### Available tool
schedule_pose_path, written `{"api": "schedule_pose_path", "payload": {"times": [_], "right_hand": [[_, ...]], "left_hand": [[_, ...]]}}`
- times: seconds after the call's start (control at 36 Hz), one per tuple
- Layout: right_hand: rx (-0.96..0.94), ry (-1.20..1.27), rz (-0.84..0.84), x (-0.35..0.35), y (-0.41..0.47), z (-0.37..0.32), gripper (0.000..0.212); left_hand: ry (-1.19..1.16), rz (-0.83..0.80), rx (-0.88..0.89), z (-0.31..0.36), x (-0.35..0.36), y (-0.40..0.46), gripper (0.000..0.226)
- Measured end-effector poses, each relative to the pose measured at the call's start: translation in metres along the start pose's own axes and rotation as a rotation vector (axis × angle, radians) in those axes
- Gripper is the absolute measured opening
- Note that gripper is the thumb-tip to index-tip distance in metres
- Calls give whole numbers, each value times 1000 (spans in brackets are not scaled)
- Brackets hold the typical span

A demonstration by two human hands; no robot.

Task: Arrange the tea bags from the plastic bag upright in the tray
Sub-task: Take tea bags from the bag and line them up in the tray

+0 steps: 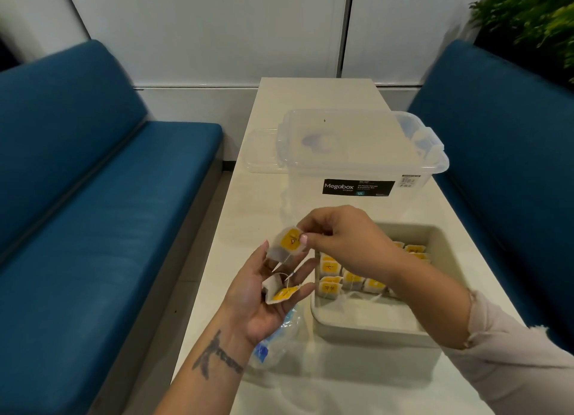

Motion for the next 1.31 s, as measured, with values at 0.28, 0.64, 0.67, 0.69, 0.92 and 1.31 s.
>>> {"api": "schedule_pose_path", "payload": {"times": [0.28, 0.64, 0.67, 0.69, 0.92, 1.31], "right_hand": [[178, 277, 32, -3, 0, 11, 11], [417, 555, 55, 13, -12, 28, 10], [447, 570, 65, 15, -13, 30, 8], [479, 585, 72, 17, -14, 33, 7], [687, 814, 7, 37, -23, 41, 9], [747, 932, 13, 30, -27, 51, 3]], "left_hand": [[156, 95, 167, -1, 2, -5, 38], [504, 228, 504, 14, 1, 1, 17], [509, 227, 515, 15, 1, 1, 16], [516, 225, 527, 16, 2, 1, 15], [705, 251, 728, 22, 10, 3, 13], [809, 240, 700, 19, 16, 9, 15]]}}
Point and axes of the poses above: each hand's wrist, its own y-axis towards the middle knuckle, its own x-axis out of the palm, z = x × y, the point moved 1 cm from there along y, towards the middle knuckle, and after that the axes turned 11 degrees about z, right-handed, at the moved point
